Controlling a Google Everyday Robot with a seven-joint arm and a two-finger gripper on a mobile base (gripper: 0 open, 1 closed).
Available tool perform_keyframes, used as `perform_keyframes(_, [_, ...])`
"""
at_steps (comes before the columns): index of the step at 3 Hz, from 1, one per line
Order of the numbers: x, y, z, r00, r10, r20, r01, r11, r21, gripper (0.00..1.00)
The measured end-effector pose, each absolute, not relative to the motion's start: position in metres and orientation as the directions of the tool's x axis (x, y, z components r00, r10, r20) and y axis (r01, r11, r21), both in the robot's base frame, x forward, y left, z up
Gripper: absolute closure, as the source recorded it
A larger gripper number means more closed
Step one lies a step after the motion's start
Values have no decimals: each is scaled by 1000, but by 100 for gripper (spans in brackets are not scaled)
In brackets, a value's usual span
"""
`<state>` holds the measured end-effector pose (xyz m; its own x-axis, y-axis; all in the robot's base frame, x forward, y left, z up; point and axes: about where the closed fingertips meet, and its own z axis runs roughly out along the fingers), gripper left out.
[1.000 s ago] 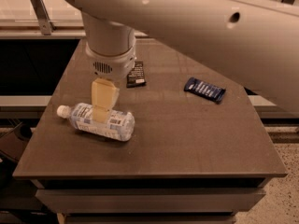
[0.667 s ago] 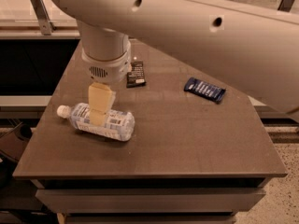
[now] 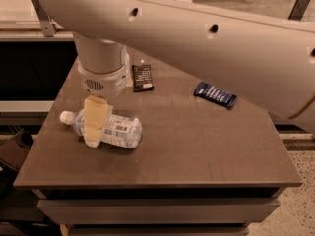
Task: Place blue plastic bottle upright
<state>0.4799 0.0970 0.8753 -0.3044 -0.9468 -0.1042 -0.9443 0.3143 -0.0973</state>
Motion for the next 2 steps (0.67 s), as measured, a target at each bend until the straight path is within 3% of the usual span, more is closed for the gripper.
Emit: perform_keyframes(2, [472,113,866,-374,-919,-126,-922,383,-53,0])
